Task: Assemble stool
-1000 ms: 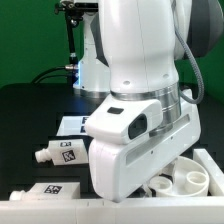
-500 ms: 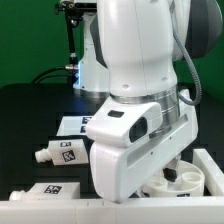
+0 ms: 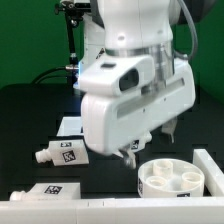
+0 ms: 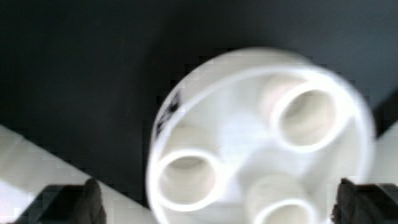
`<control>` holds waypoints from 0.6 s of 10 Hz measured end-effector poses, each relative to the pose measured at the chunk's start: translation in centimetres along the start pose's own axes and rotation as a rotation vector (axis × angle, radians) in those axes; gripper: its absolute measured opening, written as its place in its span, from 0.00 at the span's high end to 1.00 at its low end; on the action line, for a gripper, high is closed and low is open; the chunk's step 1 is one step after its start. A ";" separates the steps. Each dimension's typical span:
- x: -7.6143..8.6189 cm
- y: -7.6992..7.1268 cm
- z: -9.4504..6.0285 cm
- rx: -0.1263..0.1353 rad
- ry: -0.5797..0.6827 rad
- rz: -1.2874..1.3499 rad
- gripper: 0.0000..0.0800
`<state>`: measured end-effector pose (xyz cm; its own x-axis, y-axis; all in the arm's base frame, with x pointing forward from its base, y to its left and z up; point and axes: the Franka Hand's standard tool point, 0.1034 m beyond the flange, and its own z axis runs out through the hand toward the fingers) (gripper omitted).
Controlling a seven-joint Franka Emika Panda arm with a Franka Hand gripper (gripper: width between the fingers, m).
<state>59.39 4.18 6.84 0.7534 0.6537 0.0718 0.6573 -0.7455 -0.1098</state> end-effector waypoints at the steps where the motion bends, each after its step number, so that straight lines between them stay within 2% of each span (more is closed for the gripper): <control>1: 0.1 0.1 0.3 0.003 -0.001 0.001 0.19; 4: -0.4 0.1 0.3 -0.004 0.002 0.024 0.19; 5: -2.4 -0.4 0.1 -0.022 0.000 0.106 0.19; 6: -4.5 -1.6 0.0 -0.034 -0.006 0.225 0.19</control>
Offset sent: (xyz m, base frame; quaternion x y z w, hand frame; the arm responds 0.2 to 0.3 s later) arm 0.0000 0.0000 0.0000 0.0000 0.0000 0.0000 1.0000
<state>54.92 2.48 6.65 0.8811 0.4710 0.0432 0.4730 -0.8766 -0.0889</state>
